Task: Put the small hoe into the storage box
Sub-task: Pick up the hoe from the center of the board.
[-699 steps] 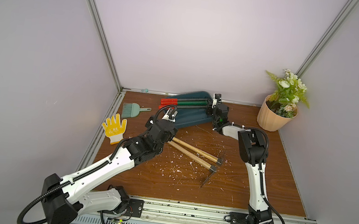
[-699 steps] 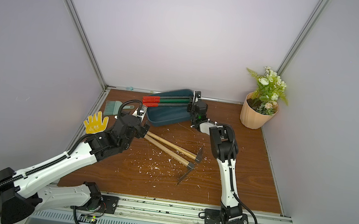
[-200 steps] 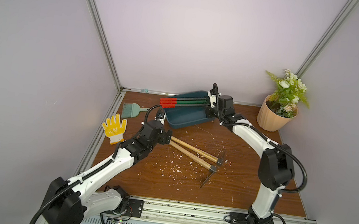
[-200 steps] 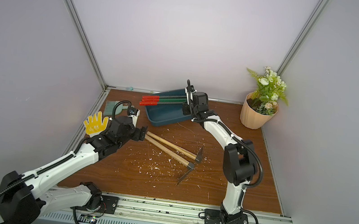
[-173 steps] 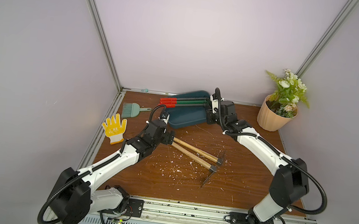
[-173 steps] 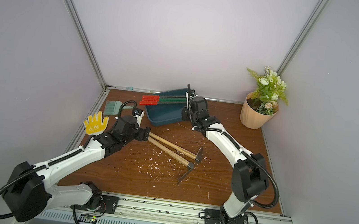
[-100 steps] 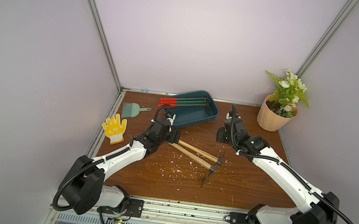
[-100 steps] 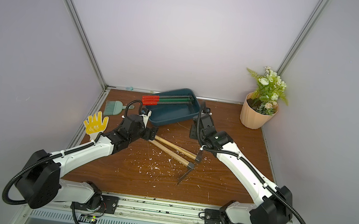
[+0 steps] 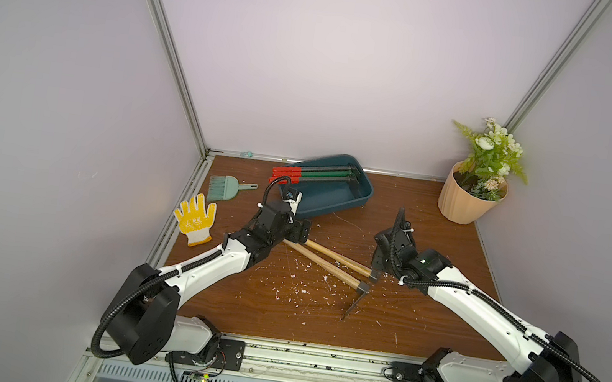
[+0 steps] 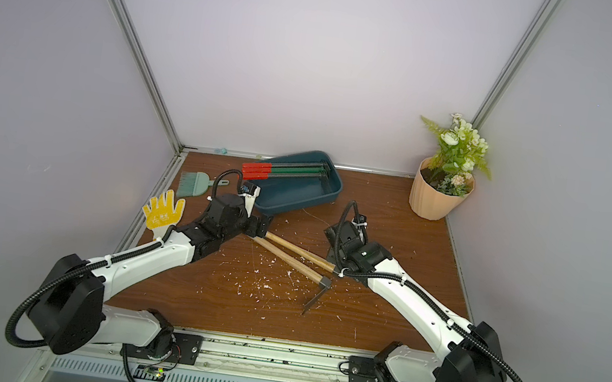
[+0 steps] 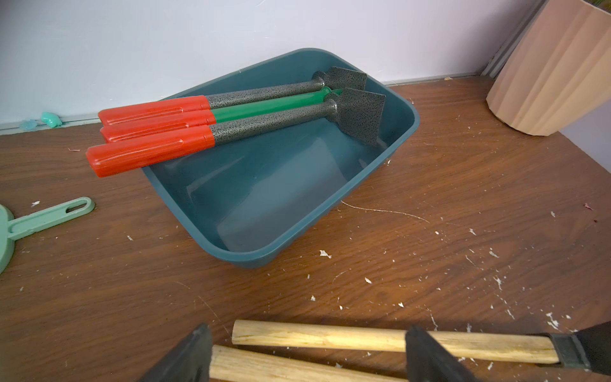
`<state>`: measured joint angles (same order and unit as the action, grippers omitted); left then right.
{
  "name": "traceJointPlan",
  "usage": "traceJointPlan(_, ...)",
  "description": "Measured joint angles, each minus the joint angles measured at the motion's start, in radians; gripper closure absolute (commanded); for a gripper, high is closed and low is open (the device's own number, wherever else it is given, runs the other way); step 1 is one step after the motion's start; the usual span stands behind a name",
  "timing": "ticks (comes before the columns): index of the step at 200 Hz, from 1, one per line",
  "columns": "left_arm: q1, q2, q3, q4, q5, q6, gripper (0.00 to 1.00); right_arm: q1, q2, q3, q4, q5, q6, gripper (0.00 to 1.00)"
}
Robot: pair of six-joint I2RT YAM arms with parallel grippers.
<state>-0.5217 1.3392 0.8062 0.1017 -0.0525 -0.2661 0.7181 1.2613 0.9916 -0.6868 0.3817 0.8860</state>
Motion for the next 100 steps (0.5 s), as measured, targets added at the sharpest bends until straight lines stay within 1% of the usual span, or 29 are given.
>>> traceJointPlan(57,0.000,0.000,0.000,0.000,0.000,0.000,0.08,0.000,-0.010,-0.050,0.035,0.033,0.077,0.71)
traceJointPlan(100,0.000,0.000,0.000,0.000,0.000,0.000,0.08,0.000,0.007,-0.058,0.061,0.033,0.095,0.71)
